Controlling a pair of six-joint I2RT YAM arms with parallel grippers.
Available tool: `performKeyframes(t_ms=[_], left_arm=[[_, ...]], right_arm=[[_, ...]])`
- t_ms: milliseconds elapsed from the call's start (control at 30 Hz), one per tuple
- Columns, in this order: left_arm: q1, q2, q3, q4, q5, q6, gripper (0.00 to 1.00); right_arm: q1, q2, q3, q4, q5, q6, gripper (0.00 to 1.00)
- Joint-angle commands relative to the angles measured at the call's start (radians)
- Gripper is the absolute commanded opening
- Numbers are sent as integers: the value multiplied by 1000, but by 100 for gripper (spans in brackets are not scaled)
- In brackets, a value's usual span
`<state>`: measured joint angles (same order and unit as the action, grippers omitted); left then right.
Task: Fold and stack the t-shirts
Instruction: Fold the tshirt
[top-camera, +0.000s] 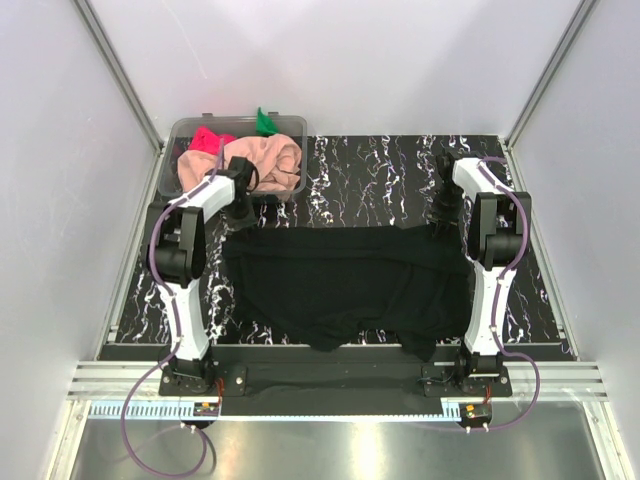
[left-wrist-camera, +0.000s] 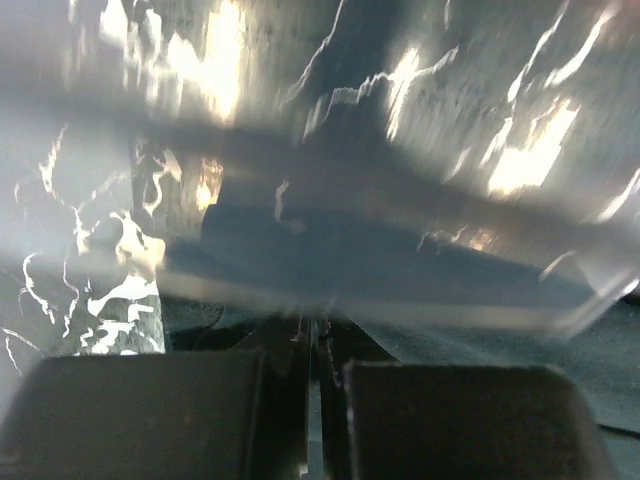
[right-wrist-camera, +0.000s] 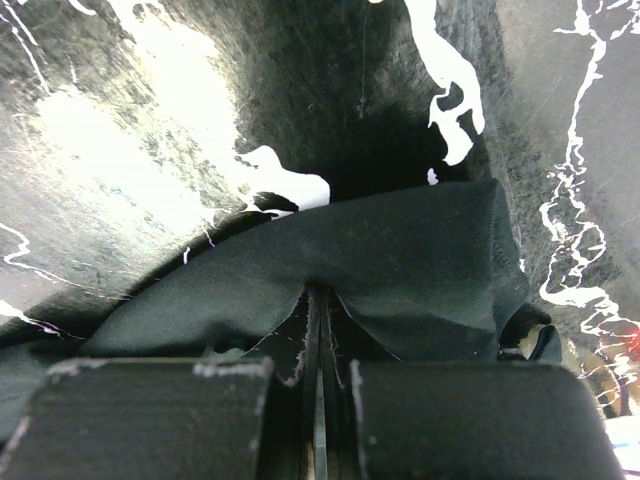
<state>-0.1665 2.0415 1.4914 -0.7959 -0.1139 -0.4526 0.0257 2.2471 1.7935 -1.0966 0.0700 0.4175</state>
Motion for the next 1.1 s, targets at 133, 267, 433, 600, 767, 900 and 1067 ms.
performKeyframes(t_ms=[133,267,433,600,767,900,1067], left_arm=[[15,49,144,-40,-35,12,0],[27,65,182,-57,-40,14,0],[38,91,233,-84,-40,26,0],[44,100,257,-95,-38,35,0],[44,89,248,-95,-27,42,0],[42,74,224,-92,-17,45,0],[41,54,192,-86,-15,45,0]], right_arm=[[5,9,92,23,14,0,0],[3,48,145,21,24,-2,0],[3,120,256,0,25,0,0],[3,169,323,-40,17,3,0],[5,88,322,-45,14,-2,0],[6,-16,290,-55,-4,-32,0],[14,-136,140,-71,-7,-39,0]])
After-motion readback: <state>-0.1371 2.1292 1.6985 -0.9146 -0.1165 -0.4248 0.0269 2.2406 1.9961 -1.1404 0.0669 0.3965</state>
